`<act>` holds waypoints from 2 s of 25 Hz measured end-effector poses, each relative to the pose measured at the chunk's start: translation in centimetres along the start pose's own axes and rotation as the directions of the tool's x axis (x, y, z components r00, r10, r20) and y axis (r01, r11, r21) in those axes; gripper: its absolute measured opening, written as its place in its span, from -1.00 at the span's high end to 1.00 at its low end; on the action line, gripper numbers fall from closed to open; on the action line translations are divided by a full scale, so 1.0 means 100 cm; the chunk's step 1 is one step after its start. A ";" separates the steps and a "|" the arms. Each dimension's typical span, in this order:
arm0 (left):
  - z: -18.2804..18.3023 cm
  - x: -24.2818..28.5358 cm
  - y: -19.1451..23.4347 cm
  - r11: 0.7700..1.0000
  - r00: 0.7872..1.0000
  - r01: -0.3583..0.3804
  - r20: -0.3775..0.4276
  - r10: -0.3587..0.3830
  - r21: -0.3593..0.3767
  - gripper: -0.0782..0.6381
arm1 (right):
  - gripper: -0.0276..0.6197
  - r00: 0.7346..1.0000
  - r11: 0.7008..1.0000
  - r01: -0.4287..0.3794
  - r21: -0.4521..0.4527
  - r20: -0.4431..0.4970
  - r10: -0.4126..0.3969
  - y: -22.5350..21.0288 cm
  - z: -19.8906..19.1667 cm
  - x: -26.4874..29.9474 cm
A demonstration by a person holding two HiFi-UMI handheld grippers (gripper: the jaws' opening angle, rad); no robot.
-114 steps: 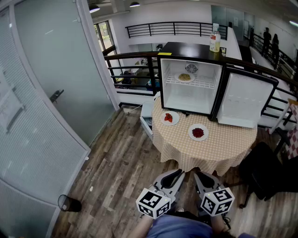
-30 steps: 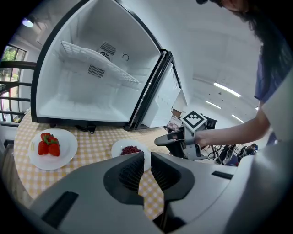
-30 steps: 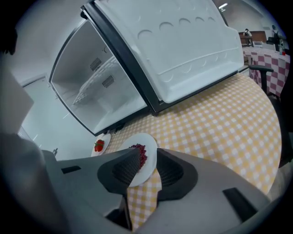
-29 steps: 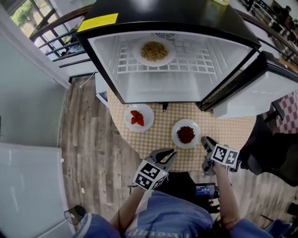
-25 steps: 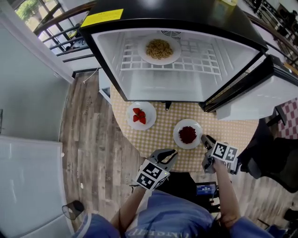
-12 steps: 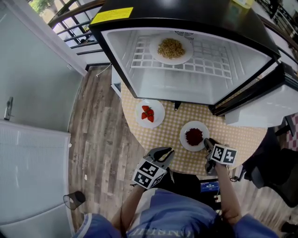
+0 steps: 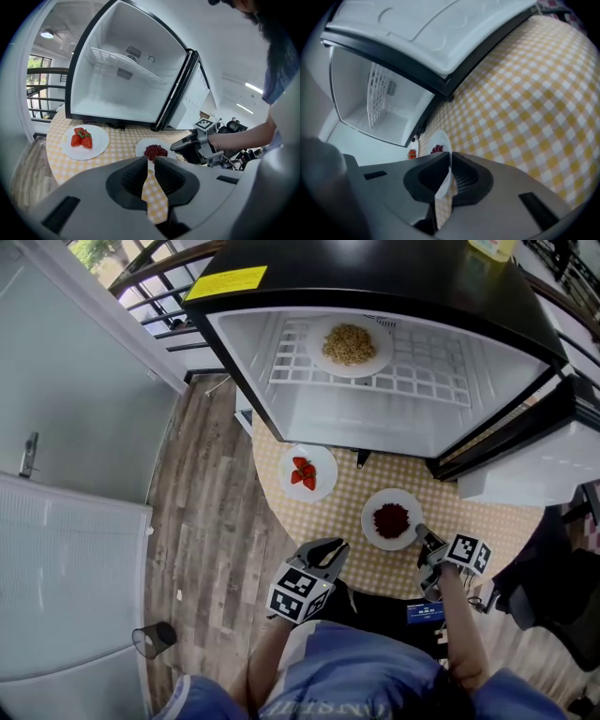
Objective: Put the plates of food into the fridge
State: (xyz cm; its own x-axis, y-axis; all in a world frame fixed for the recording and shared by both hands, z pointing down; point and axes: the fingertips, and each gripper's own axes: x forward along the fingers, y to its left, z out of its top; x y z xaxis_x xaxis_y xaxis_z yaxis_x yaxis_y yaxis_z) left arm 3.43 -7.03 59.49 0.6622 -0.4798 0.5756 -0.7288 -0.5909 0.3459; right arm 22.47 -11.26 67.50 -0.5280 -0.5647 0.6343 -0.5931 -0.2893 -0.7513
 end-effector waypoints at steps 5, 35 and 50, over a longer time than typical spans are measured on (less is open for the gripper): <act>-0.002 -0.006 0.009 0.999 1.000 -0.030 -0.002 0.030 -0.017 0.67 | 0.84 0.993 0.981 -0.116 0.154 -0.014 0.119 0.020 -0.003 -0.001; 0.022 -0.019 0.027 1.000 0.999 -0.014 0.033 0.013 0.021 0.67 | 0.84 0.910 0.870 -0.408 0.276 0.202 0.362 0.111 0.021 -0.039; 0.001 -0.045 0.045 1.000 1.000 -0.021 0.014 0.021 0.010 0.67 | 0.84 0.895 0.879 -0.400 0.261 0.318 0.313 0.170 0.076 0.036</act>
State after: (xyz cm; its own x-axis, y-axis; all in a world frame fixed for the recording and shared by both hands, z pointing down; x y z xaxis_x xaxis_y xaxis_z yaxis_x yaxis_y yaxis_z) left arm -2.78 -7.61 58.39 0.6495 -0.5010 0.5720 -0.7406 -0.5875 0.3263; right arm 15.10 -24.07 55.64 -0.4649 -0.8415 0.2751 -0.1514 -0.2305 -0.9612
